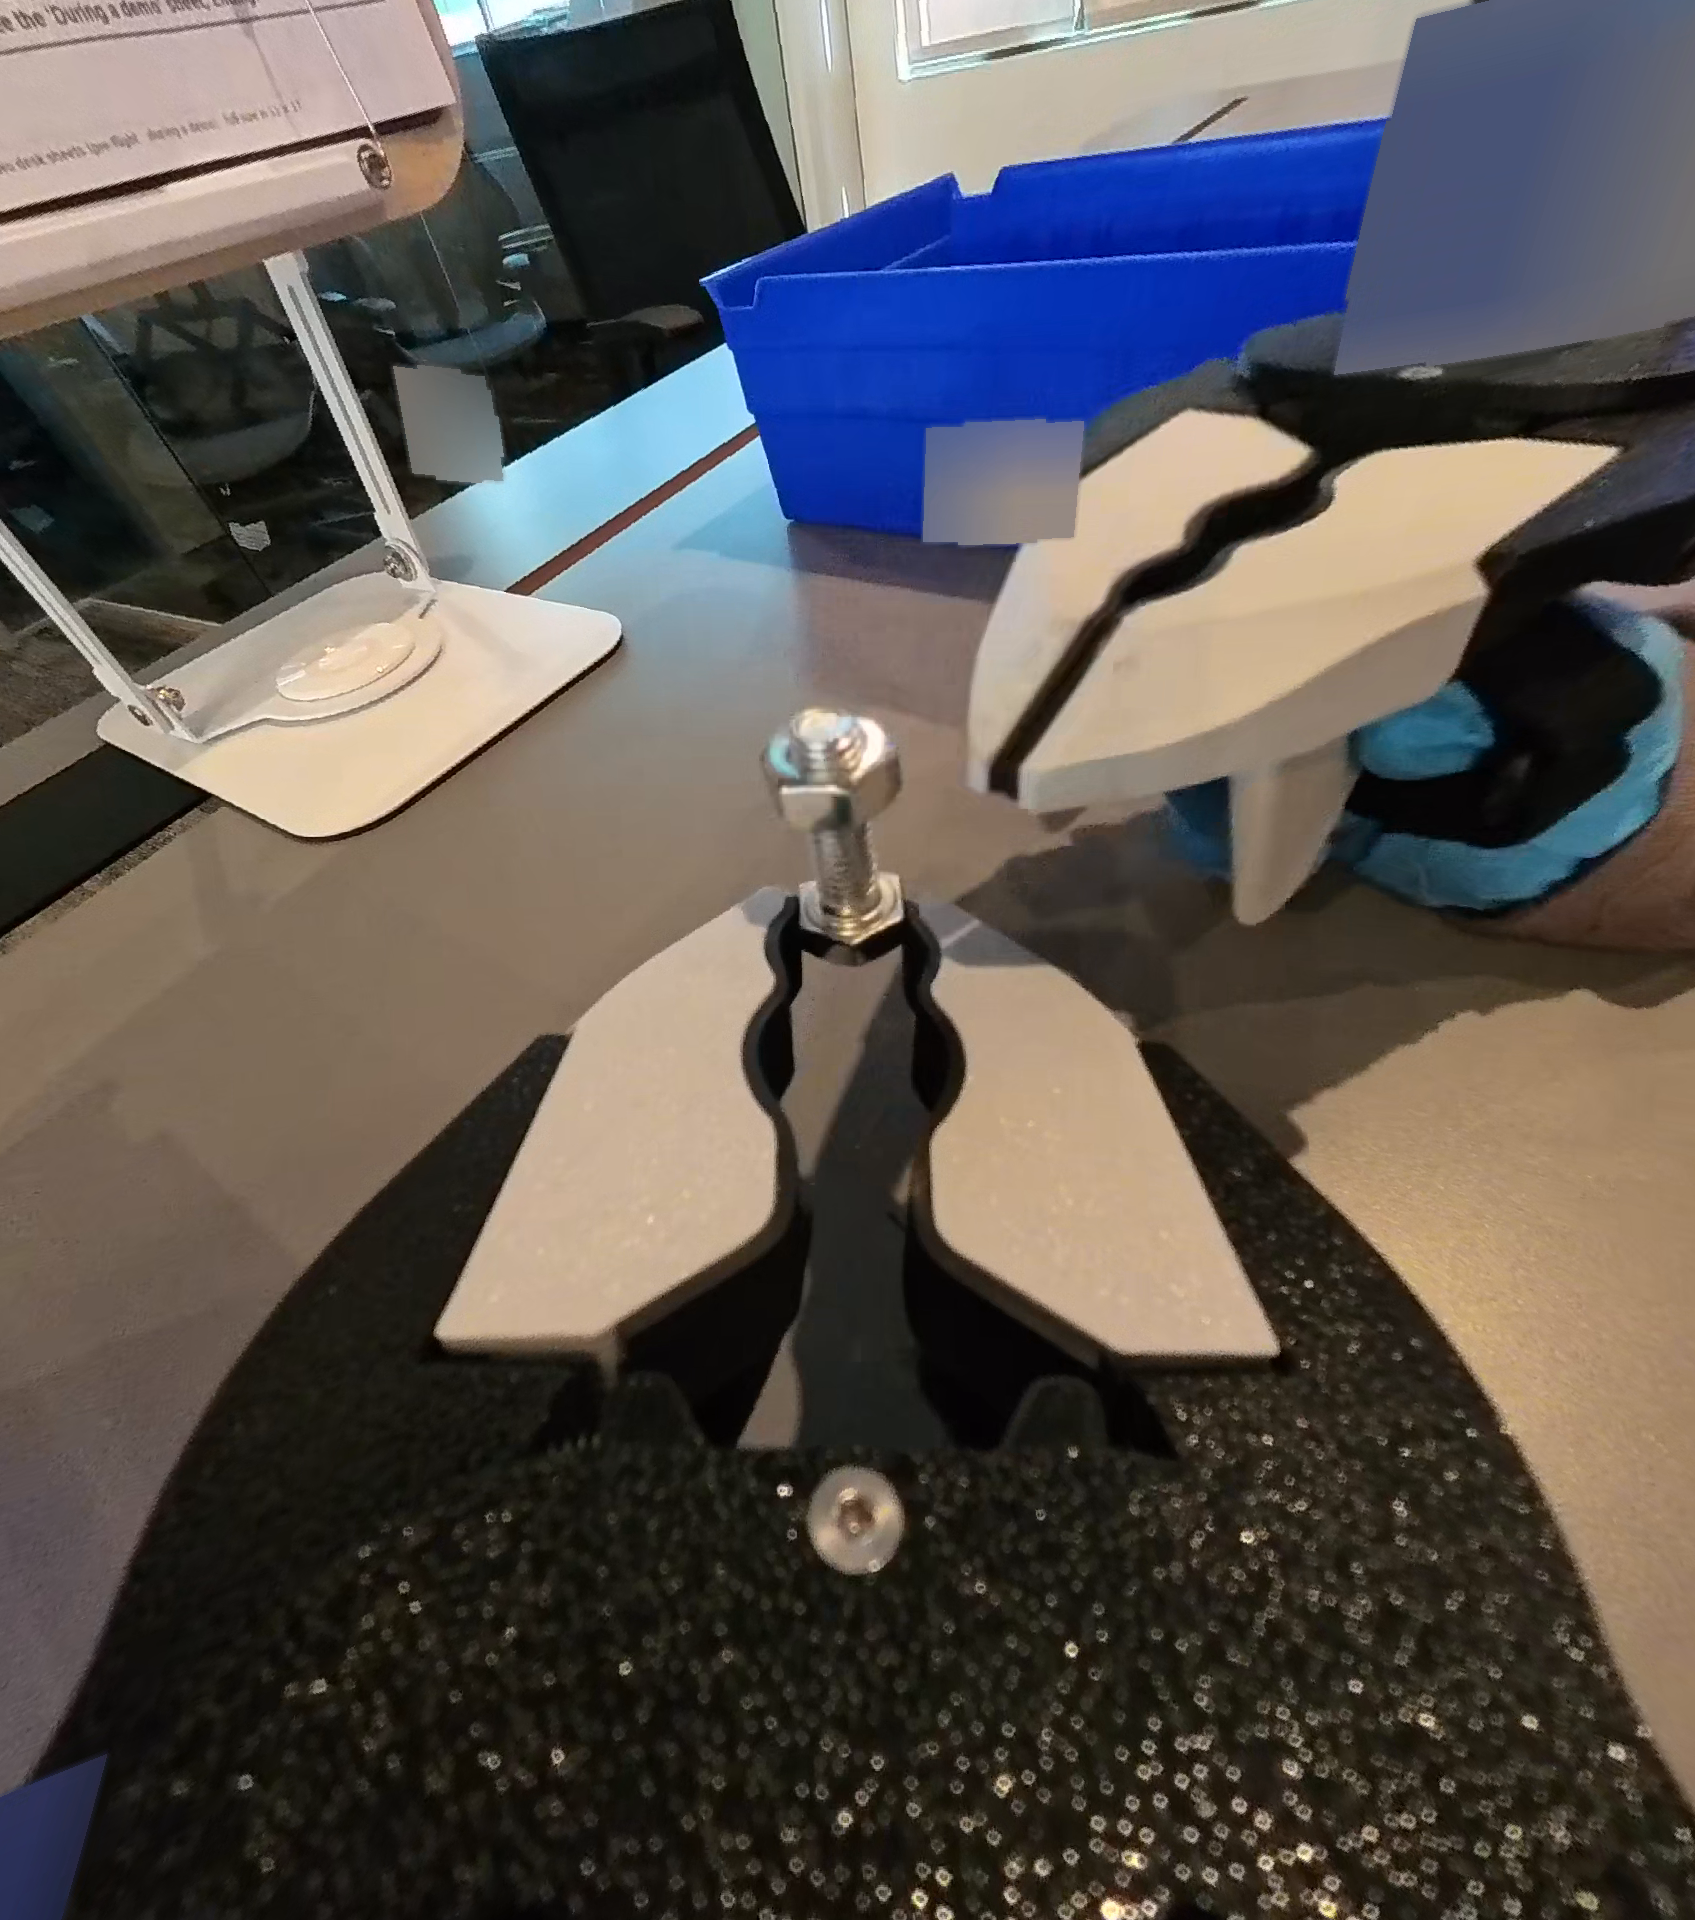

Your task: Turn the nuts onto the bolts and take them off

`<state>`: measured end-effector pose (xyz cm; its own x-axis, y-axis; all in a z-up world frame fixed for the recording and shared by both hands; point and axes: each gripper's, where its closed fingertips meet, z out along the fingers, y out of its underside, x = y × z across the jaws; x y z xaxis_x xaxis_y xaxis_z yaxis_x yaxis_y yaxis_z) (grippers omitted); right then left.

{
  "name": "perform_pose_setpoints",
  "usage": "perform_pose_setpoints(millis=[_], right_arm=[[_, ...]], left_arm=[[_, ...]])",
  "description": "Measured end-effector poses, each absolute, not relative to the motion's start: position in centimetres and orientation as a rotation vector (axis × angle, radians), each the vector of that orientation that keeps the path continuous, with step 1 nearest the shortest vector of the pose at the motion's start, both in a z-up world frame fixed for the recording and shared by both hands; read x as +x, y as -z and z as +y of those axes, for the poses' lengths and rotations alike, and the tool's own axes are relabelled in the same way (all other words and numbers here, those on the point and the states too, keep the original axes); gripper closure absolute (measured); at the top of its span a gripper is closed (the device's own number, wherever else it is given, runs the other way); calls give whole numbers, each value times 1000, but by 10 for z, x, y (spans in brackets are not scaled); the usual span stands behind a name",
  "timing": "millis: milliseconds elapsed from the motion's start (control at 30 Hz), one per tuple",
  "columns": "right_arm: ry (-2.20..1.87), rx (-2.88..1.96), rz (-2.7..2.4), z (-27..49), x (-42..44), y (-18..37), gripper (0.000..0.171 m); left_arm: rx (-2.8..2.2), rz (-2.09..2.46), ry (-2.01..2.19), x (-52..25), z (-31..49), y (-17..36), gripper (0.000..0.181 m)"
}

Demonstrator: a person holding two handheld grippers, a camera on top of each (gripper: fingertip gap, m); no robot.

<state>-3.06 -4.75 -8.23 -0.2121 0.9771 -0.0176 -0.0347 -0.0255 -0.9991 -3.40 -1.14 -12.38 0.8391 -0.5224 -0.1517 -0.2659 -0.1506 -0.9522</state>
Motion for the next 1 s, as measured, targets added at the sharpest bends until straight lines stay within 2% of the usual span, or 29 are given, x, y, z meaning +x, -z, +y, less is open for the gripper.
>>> perform_pose_setpoints(millis=[67,167,233,267,300,367,433,533,567,633,700,767,900,1000], right_arm=[[-1343,-1058,-1289,-44,-29,79,166],[-1275,-1046,-1241,-35,-33,76,143],[-1249,-1063,-1234,-30,-36,79,135],[-1244,-1072,-1241,-30,-37,81,136],[-1260,-1079,-1258,-33,-36,82,144],[-1320,-1079,-1302,-42,-31,82,171],[-1297,-1070,-1271,-39,-30,79,166],[-1257,-1074,-1221,-29,-33,78,142],[-1265,-1081,-1224,-29,-35,79,139],[-1305,-1102,-1255,-33,-36,82,144],[-1365,-1078,-1298,-44,-30,80,171],[-1324,-1071,-1264,-39,-29,78,167],[-1245,-1081,-1231,-27,-36,81,144],[-1301,-1102,-1280,-36,-35,84,149]], left_arm=[[-1744,610,249,-34,-11,124,163],[-1744,610,249,-34,-11,124,163],[-1744,610,249,-34,-11,124,163],[-1744,610,248,-34,-11,124,163],[-1744,611,247,-34,-12,124,163],[-1743,610,249,-34,-12,124,163],[-1744,610,249,-34,-12,124,163],[-1745,612,247,-34,-12,124,163],[-1744,612,247,-34,-12,124,163],[-1744,610,248,-34,-12,124,163],[-1743,608,250,-34,-12,124,163],[-1745,611,247,-34,-12,124,163],[-1745,612,247,-34,-12,124,163],[-1743,605,250,-34,-12,124,163]])
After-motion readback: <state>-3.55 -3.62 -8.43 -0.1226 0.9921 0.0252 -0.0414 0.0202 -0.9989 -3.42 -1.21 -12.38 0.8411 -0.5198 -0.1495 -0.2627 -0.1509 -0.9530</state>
